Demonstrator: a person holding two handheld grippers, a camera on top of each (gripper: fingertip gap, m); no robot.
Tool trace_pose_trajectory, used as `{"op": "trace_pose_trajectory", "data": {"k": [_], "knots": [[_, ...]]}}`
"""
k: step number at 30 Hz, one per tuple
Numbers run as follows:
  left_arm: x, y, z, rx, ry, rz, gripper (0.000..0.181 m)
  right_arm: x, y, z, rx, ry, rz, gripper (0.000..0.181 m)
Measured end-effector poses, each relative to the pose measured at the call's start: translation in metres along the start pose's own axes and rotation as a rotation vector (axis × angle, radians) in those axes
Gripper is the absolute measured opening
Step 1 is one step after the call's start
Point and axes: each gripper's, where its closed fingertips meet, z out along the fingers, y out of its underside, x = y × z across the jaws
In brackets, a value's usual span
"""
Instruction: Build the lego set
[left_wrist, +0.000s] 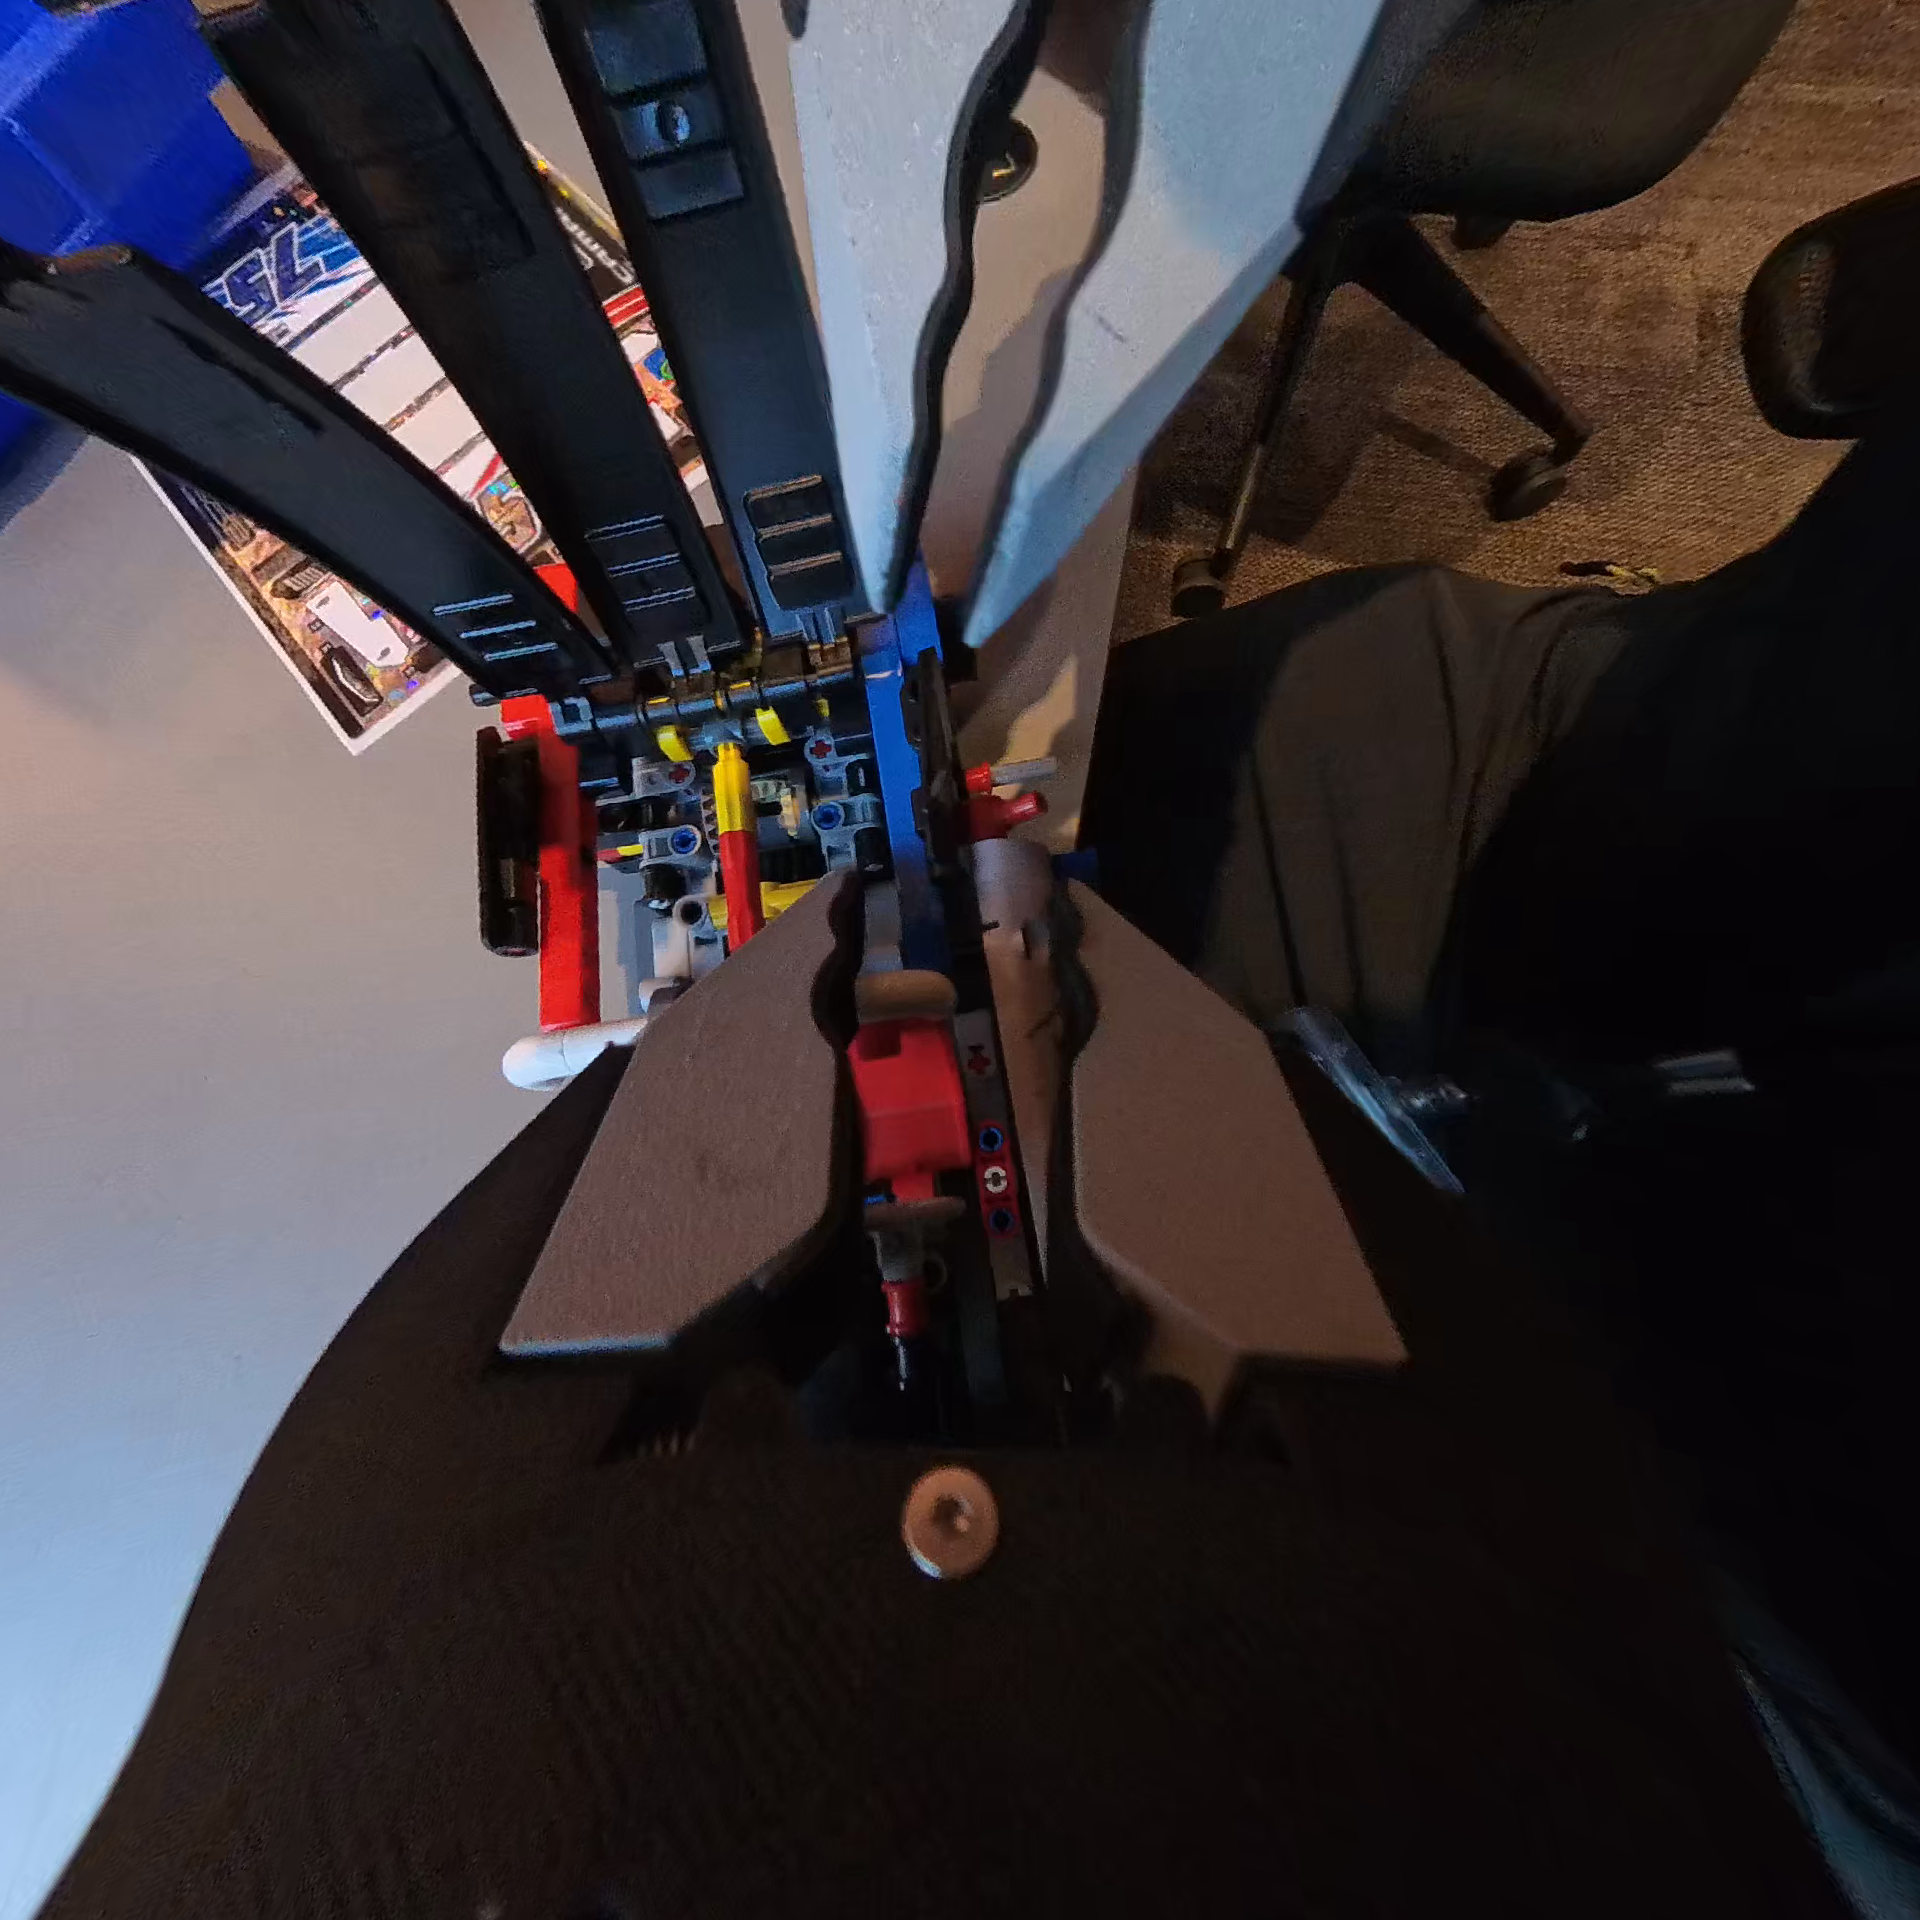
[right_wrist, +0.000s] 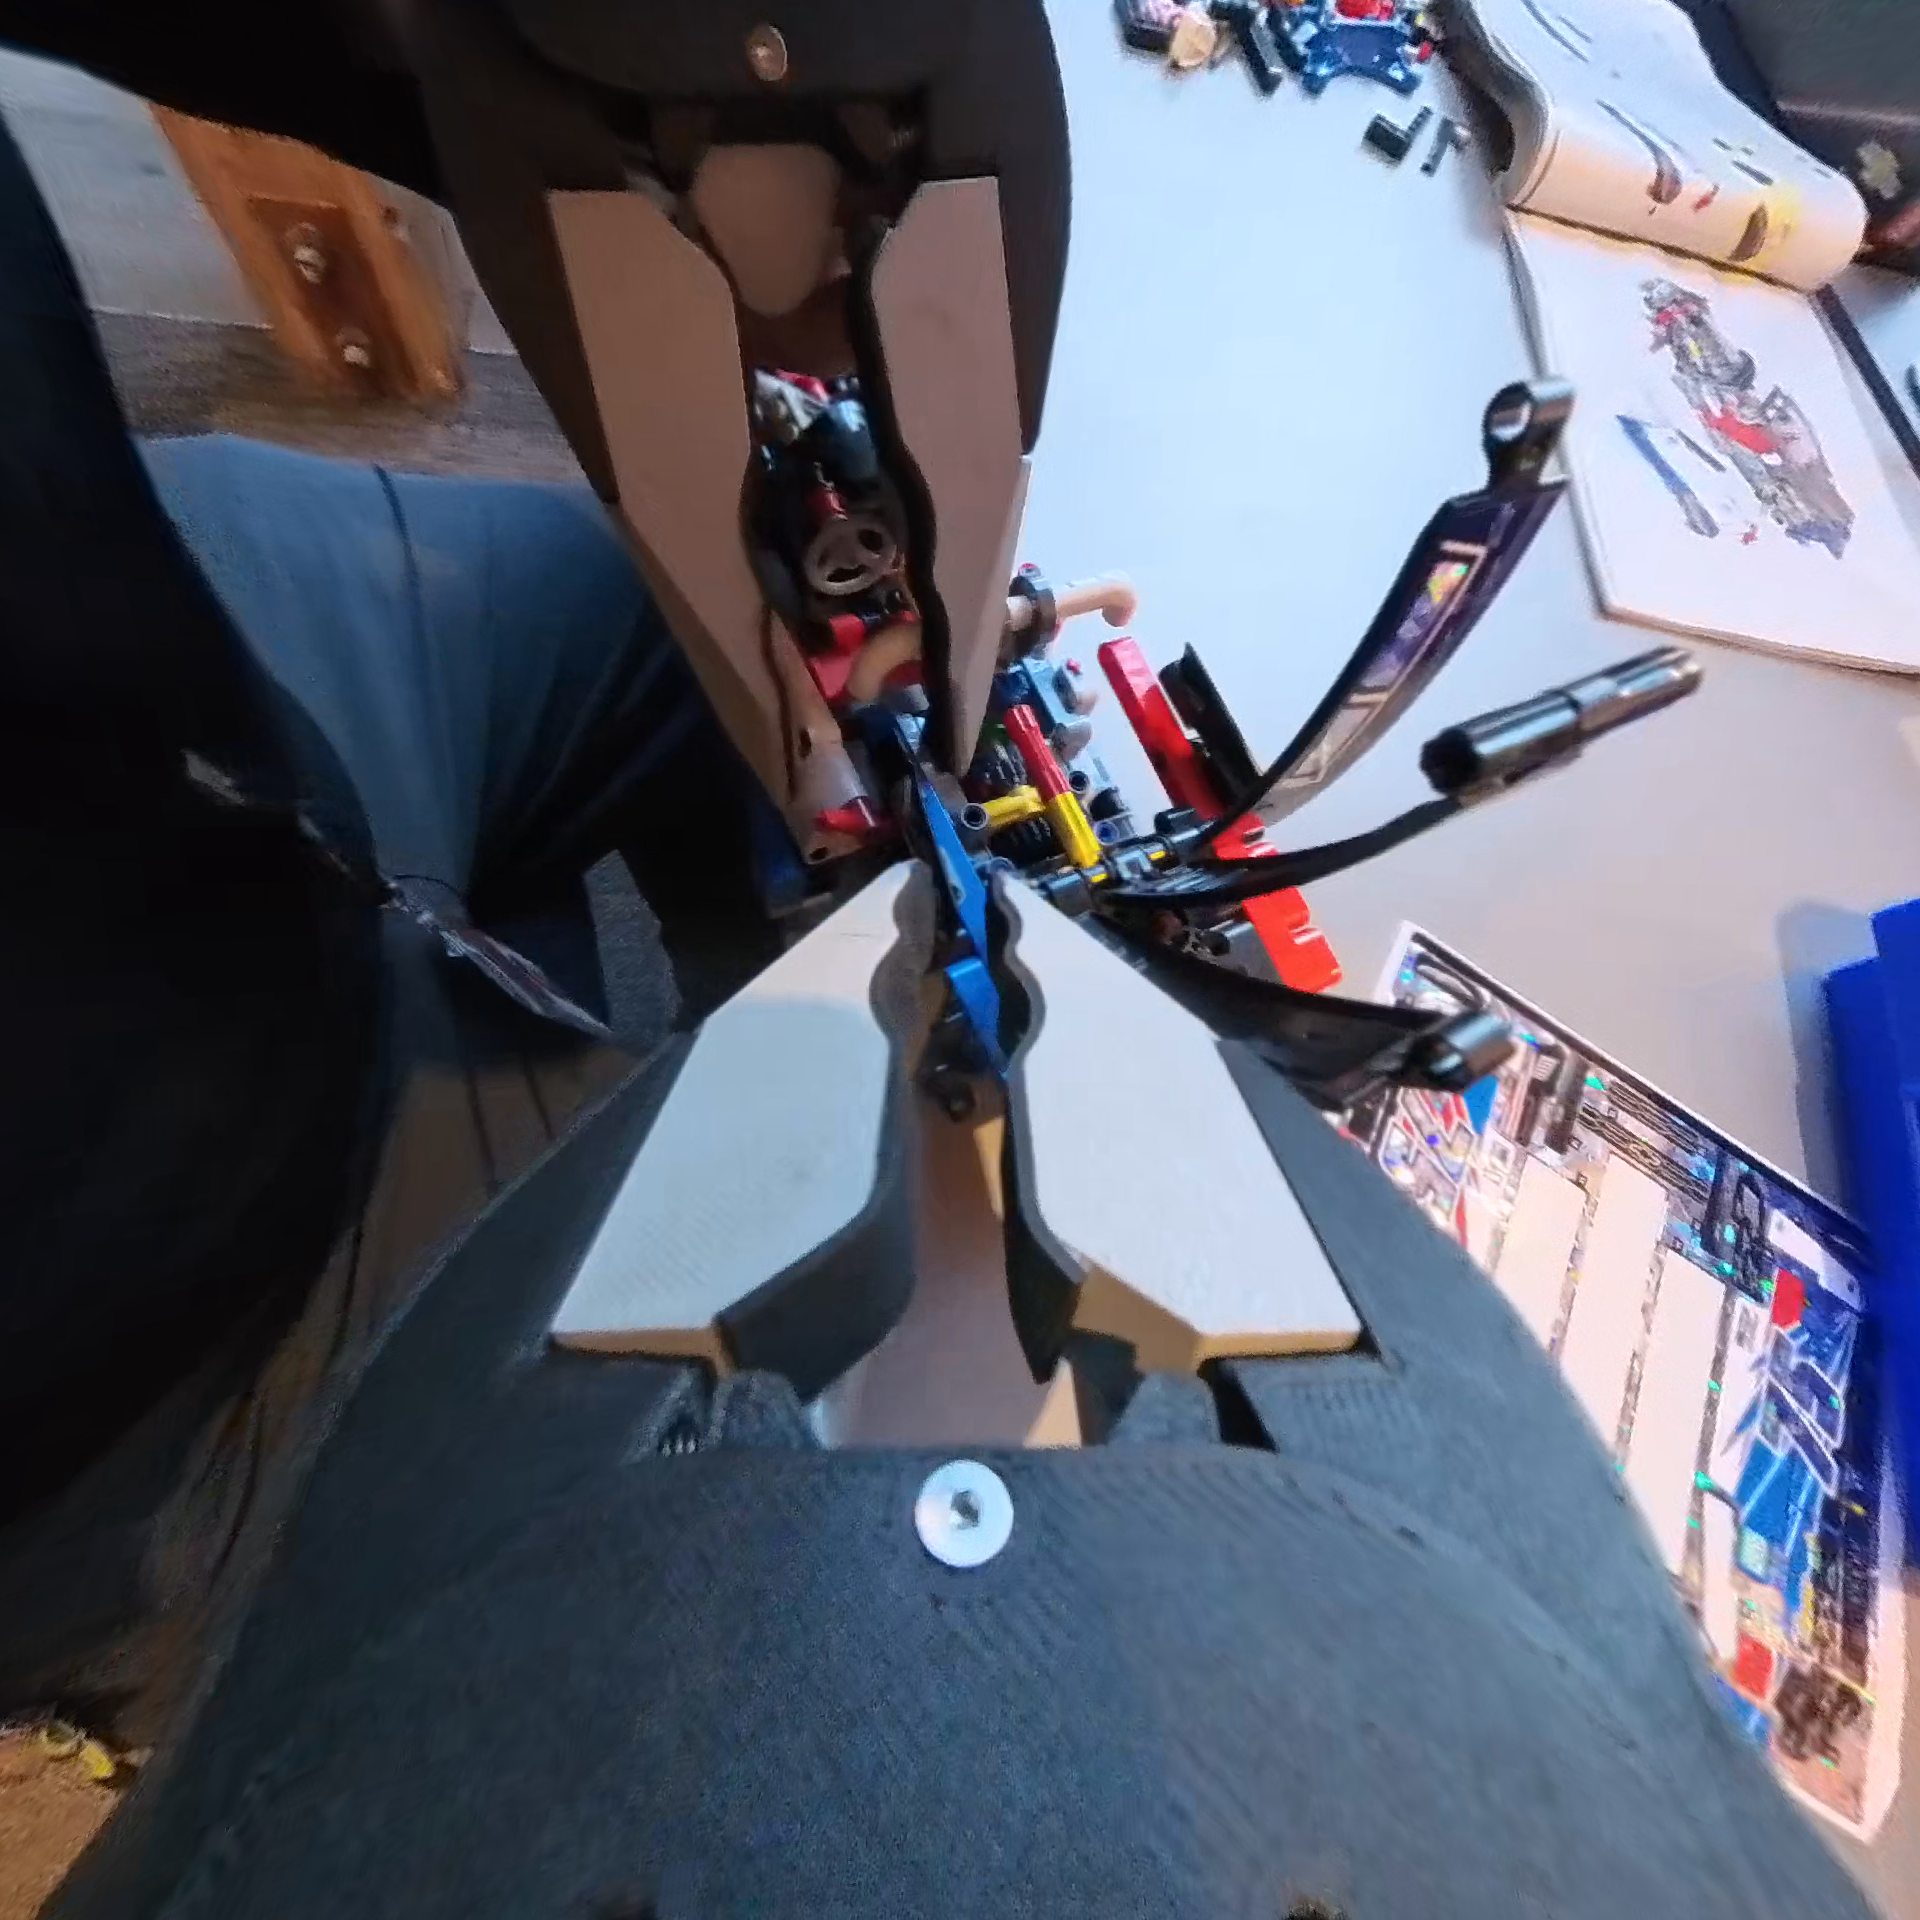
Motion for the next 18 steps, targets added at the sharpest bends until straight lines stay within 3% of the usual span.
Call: {"op": "trace_pose_trajectory", "data": {"k": [10,18], "knots": [[0.004,0.002,0.002,-0.018,0.046,0.029,0.031,-0.02,-0.012,0.014,-0.063,-0.03,-0.112,0.025],[0.006,0.001,0.002,-0.02,0.108,0.026,0.027,-0.015,-0.004,0.025,-0.151,-0.018,-0.104,0.026]]}}
